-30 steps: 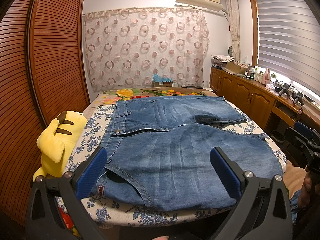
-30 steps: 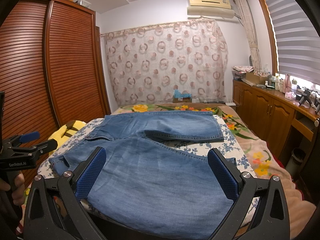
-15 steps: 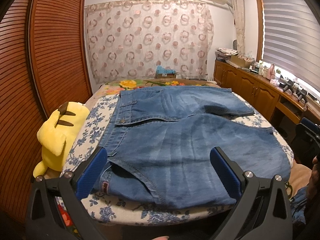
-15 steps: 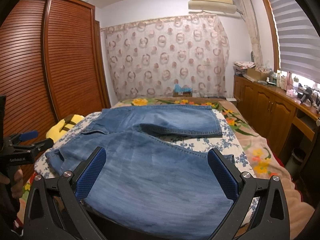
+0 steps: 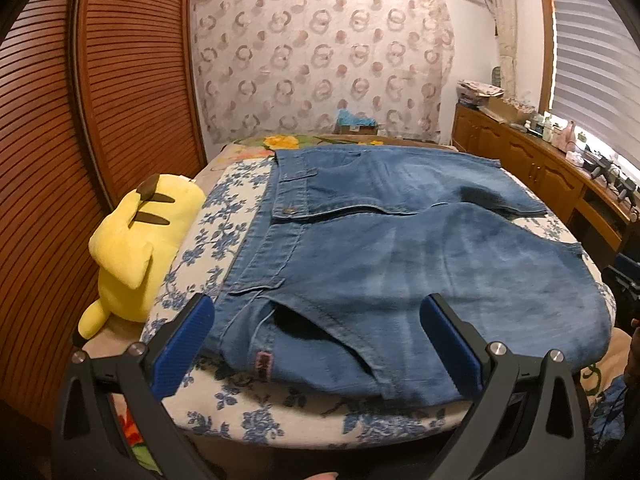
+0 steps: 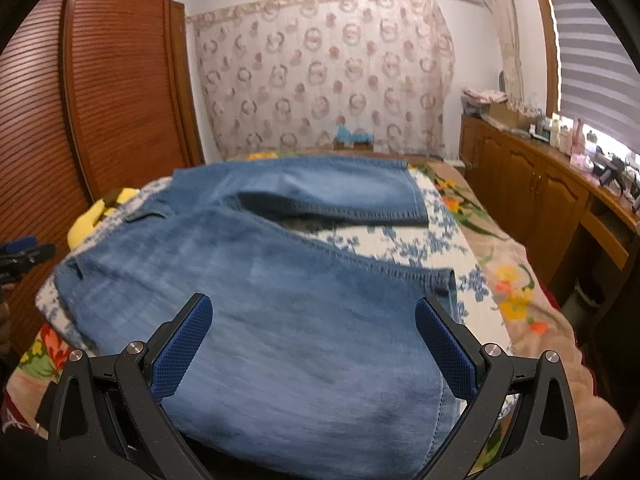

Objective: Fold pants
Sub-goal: 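Move both tools down toward the legs of the blue jeans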

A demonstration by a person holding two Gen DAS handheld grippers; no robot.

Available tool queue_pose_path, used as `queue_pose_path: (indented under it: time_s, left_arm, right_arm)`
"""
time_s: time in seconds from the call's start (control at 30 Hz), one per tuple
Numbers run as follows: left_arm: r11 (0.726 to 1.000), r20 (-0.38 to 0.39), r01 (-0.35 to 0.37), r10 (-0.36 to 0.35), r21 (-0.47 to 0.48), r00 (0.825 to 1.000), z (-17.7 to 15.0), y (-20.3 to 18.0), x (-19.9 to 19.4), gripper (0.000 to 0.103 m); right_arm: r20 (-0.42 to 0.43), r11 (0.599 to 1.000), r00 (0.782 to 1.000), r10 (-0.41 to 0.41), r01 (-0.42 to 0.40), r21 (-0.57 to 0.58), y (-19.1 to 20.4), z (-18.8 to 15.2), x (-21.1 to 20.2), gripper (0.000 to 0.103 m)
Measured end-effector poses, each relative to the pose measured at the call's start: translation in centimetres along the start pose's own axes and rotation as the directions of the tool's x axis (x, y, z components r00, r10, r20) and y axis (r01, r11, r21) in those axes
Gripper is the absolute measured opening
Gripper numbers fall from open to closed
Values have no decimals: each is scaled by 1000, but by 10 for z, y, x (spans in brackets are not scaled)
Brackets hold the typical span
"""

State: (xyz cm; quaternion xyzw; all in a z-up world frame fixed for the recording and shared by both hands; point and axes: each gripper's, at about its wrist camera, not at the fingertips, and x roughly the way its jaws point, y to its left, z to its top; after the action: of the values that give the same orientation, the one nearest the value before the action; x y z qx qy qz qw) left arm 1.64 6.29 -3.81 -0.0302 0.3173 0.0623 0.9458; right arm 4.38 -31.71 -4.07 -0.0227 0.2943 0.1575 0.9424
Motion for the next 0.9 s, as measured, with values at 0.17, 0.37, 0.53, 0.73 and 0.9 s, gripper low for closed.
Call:
queue_pose_path:
  time_s: [0.17,0.37,0.53,0.73,0.9]
  left_arm:
    - [1000,-16,-17,17,-15,1000,-5,12,8,103]
    - [998,-48,-49,47,-38,998,-17,32,23,103]
    - [994,-72,-78,72,-81,995,-29,60,34,103]
    - [990,-84,-67,57,-127,995,-43,86,37,103]
    - [987,-82,-17,4,-158,997,-52,89,36,94]
  right_arm:
    - [-61,1000,998,-20,20,-7,-9,-12,22,103]
    - [-113,999,993,-45,44,-13,-17,-25,40,103]
    - [-136,998,989,-62,60,-22,-20,-31,48,103]
    - [-167,997,983,-75,72,-21,-24,-37,54,103]
    - [-161,997,984,-77,73,-30,-25,-39,56,103]
